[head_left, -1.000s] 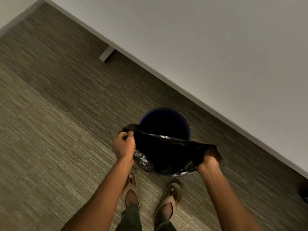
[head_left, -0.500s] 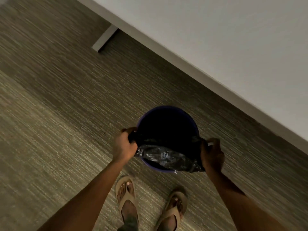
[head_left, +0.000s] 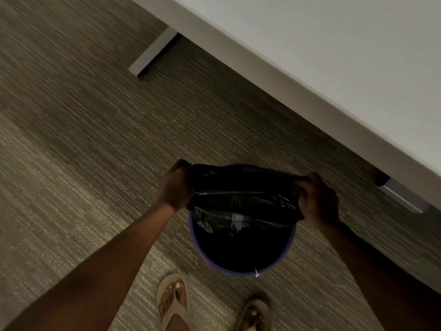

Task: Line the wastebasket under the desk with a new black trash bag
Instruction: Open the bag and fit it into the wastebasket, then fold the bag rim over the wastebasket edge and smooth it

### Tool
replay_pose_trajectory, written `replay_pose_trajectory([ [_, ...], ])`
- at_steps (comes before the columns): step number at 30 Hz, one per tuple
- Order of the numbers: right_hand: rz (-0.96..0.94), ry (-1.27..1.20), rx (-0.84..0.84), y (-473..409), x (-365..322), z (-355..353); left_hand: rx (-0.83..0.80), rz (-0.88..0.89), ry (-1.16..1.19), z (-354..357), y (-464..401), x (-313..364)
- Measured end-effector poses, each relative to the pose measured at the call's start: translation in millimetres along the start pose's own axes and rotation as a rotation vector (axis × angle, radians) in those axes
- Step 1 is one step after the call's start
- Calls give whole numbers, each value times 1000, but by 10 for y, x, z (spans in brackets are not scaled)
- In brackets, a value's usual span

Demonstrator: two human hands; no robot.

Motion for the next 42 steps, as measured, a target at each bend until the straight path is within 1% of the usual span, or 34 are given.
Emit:
replay_pose_trajectory([
  [2, 50, -55, -17, -91, 8, 62, -3, 51, -20, 47, -61, 34],
  [4, 57, -134, -53, -160, 3, 144, 5, 65, -17, 122, -103, 51],
  [6, 72, -181, -89, -229, 3, 227, -89, -10, -28, 244, -175, 3],
  [8, 84, -168, -140, -282, 8, 326, -203, -79, -60, 351, -228, -51],
  [11, 103, -76, -203, -326, 61, 481, -244, -91, -84, 421, -267, -73],
  [12, 124, -71, -227, -338, 96, 524, -258, -123, -71, 421, -277, -72],
  [13, 153, -83, -256, -349, 135, 569, -284, -177, -60, 407, -287, -78],
  [16, 262, -121, -384, -345, 235, 653, -458, -340, -19, 385, -312, -143],
  [18, 319, -167, -421, -327, 278, 673, -476, -413, 137, 367, -276, -191],
  [20, 402, -273, -454, -274, 303, 667, -399, -501, 469, 345, -160, -264],
  [21, 465, -407, -467, -216, 310, 652, -355, -567, 673, 337, -70, -305],
  [22, 550, -623, -466, -131, 306, 636, -323, -638, 861, 351, 33, -355],
  [23, 634, -863, -453, -18, 294, 619, -303, -713, 990, 366, 146, -404],
  [24, 696, -1048, -430, 102, 291, 600, -278, -781, 1085, 382, 261, -438],
  [25, 734, -1174, -405, 209, 285, 582, -241, -836, 1151, 408, 375, -472],
  [27, 771, -1259, -374, 412, 279, 589, -121, -905, 1243, 483, 581, -497],
  [28, 768, -1217, -335, 485, 294, 603, -46, -912, 1240, 515, 669, -480],
  [29, 740, -1135, -254, 546, 304, 591, 39, -910, 1177, 521, 752, -457],
  [30, 692, -1013, -156, 604, 306, 543, 139, -899, 1032, 479, 815, -428],
  [31, 630, -873, -58, 652, 283, 463, 241, -870, 825, 396, 859, -384],
  [32, 542, -751, 31, 686, 217, 357, 341, -793, 619, 279, 871, -299],
  [33, 408, -656, 107, 706, 121, 250, 421, -644, 450, 154, 857, -163],
  [34, 236, -573, 147, 711, 15, 169, 446, -441, 322, 56, 810, 22],
  [35, 68, -479, 132, 712, -103, 130, 398, -233, 226, 16, 755, 221],
  [36, -46, -370, 67, 709, -213, 133, 288, -61, 148, 42, 706, 404],
  [37, -99, -253, -30, 698, -303, 151, 129, 35, 64, 113, 662, 556],
  [38, -99, -151, -129, 685, -365, 169, -53, 66, -41, 202, 625, 666],
  [39, -77, -88, -201, 679, -398, 173, -208, 56, -149, 289, 610, 725],
  [40, -54, -76, -240, 680, -406, 172, -308, 25, -226, 354, 616, 739],
  [41, -43, -91, -253, 694, -401, 162, -360, -10, -257, 391, 644, 730],
  [42, -44, -96, -251, 736, -385, 143, -369, -27, -263, 389, 692, 734],
])
Point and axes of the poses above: each hand's wrist, its own y-axis away from the middle knuckle, its own z-axis out of the palm, x = y × z, the point moved 4 cm from there along -y, towards the middle knuckle, and after that the axes turned 3 degrees about -x, right-handed, at the moved point
